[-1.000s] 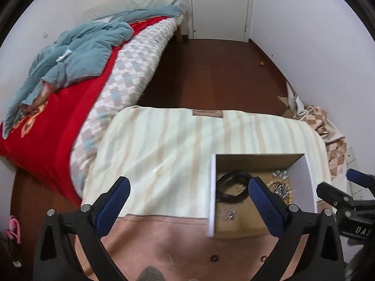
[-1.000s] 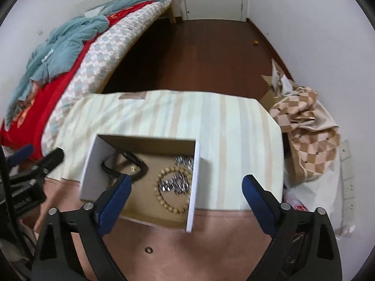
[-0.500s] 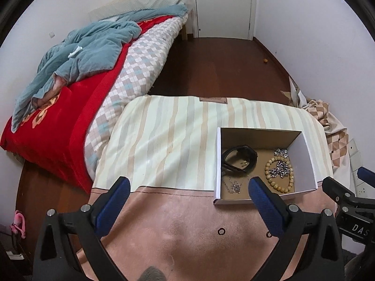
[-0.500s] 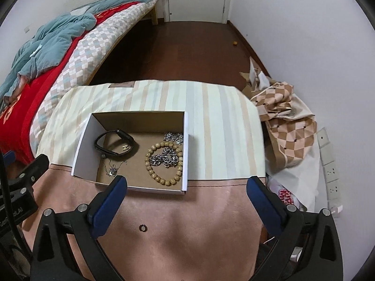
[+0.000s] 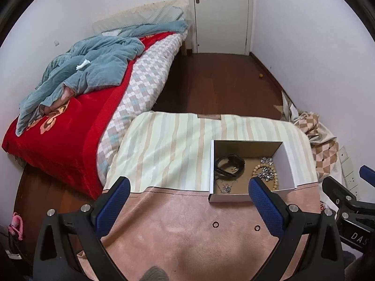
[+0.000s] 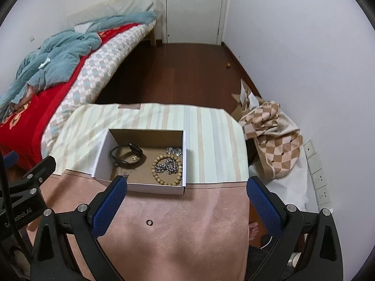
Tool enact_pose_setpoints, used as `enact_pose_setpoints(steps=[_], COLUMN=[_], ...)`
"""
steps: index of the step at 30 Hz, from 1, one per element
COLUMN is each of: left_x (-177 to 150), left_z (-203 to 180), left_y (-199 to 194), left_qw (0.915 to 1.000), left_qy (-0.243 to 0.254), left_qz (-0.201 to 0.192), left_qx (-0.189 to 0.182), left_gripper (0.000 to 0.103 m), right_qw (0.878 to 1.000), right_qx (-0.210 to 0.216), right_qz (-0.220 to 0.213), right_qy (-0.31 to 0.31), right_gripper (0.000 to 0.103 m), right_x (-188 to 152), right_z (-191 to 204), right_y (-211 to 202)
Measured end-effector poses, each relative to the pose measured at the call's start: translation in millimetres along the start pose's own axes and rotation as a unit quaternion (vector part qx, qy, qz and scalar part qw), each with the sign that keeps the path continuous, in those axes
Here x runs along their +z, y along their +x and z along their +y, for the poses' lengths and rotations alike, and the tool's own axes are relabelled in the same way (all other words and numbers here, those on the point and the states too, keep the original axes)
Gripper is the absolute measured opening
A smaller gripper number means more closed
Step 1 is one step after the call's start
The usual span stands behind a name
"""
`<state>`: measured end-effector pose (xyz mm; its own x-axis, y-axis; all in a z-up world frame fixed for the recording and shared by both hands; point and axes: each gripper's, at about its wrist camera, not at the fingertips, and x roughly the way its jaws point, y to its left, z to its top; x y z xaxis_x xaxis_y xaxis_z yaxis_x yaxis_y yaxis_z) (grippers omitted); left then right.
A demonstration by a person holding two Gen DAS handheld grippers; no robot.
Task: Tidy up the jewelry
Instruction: 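Lift both open tools up out of the box, then grasp a small black ring on the cloth with the right tool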
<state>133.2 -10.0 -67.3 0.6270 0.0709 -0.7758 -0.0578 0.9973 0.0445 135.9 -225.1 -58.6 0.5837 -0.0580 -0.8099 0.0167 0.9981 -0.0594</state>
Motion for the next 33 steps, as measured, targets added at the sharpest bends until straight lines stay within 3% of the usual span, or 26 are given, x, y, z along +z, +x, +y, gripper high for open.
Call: enact_pose_setpoints(steps=[7, 11, 16, 18, 20, 26, 33], left_x=[-11, -36, -79, -96, -106, -125, -137], left_z=[10, 15, 17, 20, 23, 33, 35], left_y=[-22, -5, 45, 71, 88, 122, 138], left_qw=[0.9998, 0.9997, 0.9972, 0.9945, 0.992, 0.9868, 0.9843], left_qy=[-0.015, -0.014, 0.003, 0.006, 0.008, 0.003, -0.001], left_qz=[-0.01, 0.007, 0.043, 0.077, 0.1, 0.141, 0.161], left_qx=[-0.005, 0.02, 0.06, 0.071, 0.077, 0.08, 0.072], left_gripper=[0.103, 0.103, 0.103, 0.103, 0.103, 0.103, 0.103], right_qw=[1.0, 0.999, 0.997, 0.995, 0.992, 0.99, 0.993], right_qx=[0.023, 0.041, 0.064, 0.079, 0.098, 0.113, 0.099], right_qz=[-0.013, 0.02, 0.048, 0.064, 0.079, 0.088, 0.058], right_qy=[0.005, 0.006, 0.017, 0.017, 0.017, 0.012, -0.012], right_gripper=[0.103, 0.103, 0.1, 0.08, 0.07, 0.055, 0.034], right_x=[-15, -47, -92, -106, -118, -137, -140], right_z=[6, 13, 22, 25, 30, 43, 54], right_y=[-24, 5, 55, 75, 94, 128, 141])
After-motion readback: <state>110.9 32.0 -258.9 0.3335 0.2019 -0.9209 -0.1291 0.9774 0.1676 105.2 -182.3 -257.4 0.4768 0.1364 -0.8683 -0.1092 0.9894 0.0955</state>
